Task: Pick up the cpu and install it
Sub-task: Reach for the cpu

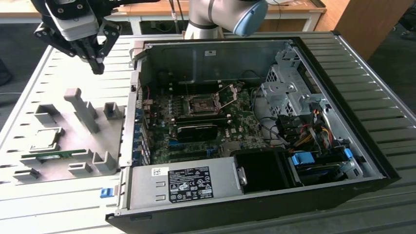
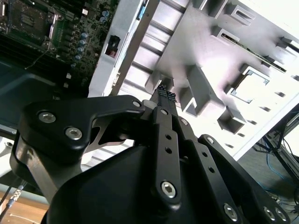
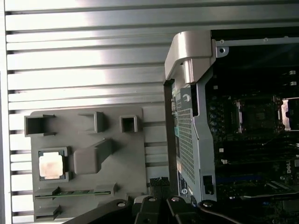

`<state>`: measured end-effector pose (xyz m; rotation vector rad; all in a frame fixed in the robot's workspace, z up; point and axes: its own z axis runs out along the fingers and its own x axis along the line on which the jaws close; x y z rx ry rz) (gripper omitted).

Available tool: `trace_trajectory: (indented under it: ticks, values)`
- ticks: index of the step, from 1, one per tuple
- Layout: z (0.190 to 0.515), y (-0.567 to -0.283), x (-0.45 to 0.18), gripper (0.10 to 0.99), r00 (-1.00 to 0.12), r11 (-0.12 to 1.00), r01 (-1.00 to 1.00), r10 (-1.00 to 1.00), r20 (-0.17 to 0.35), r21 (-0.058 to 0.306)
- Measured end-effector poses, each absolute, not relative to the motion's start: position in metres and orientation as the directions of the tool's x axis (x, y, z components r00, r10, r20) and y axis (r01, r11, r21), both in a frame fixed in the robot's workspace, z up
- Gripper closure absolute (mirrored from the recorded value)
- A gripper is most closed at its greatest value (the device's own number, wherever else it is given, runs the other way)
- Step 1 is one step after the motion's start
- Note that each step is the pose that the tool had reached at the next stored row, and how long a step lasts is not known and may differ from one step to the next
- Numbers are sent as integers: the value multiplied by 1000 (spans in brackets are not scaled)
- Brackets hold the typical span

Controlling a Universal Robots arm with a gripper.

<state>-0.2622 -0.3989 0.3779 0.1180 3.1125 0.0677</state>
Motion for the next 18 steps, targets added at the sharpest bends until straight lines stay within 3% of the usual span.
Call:
trace_trajectory:
  ticks: [18]
  values:
    - [377,-399,-276,980,-997,996,75,76,-24,44]
